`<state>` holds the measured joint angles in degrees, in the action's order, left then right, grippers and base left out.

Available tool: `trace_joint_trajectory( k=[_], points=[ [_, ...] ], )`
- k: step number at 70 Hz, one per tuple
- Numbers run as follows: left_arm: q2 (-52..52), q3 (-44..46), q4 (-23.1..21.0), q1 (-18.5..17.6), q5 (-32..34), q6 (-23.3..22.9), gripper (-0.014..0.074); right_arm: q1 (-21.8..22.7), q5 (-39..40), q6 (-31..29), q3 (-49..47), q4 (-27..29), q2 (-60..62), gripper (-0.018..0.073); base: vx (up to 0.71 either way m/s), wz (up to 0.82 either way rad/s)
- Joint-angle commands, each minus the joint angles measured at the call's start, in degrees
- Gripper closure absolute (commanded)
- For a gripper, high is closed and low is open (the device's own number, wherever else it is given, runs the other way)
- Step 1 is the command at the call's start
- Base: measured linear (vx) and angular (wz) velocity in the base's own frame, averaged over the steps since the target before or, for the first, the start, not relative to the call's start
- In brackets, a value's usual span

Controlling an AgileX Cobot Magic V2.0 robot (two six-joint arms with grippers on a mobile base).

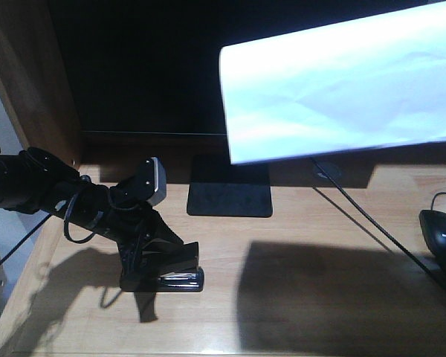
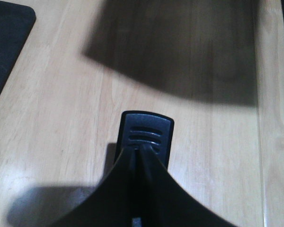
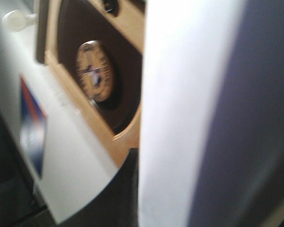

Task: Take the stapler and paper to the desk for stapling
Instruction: 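Swing the white paper in the right gripper over the desk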

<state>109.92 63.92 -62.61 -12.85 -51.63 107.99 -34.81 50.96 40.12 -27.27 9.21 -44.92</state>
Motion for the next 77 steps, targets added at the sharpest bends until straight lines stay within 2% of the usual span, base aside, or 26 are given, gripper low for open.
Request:
trace_joint_trajectory(
  k=[1, 12, 28, 42, 47, 59, 69, 77],
  points=[
    [-2.61, 1.35, -2.86, -0.21, -1.57, 0.09, 0.0603, 4.62, 4.18, 5.79, -2.05, -2.70, -1.58, 0.0562, 0.00, 0.00],
    [-2.61, 1.35, -2.86, -0.21, -1.57, 0.09, 0.0603, 15.26, 7.26, 21.87, -2.05, -13.77, -5.20, 0.0562, 0.00, 0.00],
    [-2.61, 1.35, -2.86, -0.21, -1.57, 0.09, 0.0603, 32.70, 11.62, 49.11, -2.05, -37.49, -11.49, 0.0562, 0.00, 0.00],
    [-2.61, 1.35, -2.86, -0.21, -1.57, 0.09, 0.0603, 44.38, 21.99, 66.83, -2.05, -56.31, -18.32, 0.0562, 0.00, 0.00],
    [-2.61, 1.35, -2.86, -0.21, -1.57, 0.09, 0.0603, 47.04, 26.07, 69.56, -2.05, -62.16, -21.21, 0.0562, 0.00, 0.00],
    [-2.61, 1.35, -2.86, -0.21, -1.57, 0.09, 0.0603, 49.06, 26.12, 71.17, -2.38, -76.23, -27.13, 0.0562, 0.00, 0.00],
    [-2.61, 1.35, -2.86, -0.21, -1.57, 0.09, 0.0603, 48.99, 26.12, 71.17, -2.38, -84.27, -32.42, 0.0562, 0.00, 0.00],
    [-2.61, 1.35, -2.86, -0.21, -1.57, 0.09, 0.0603, 48.99, 26.12, 70.92, -2.38, -88.46, -37.17, 0.0562, 0.00, 0.00]
  ],
)
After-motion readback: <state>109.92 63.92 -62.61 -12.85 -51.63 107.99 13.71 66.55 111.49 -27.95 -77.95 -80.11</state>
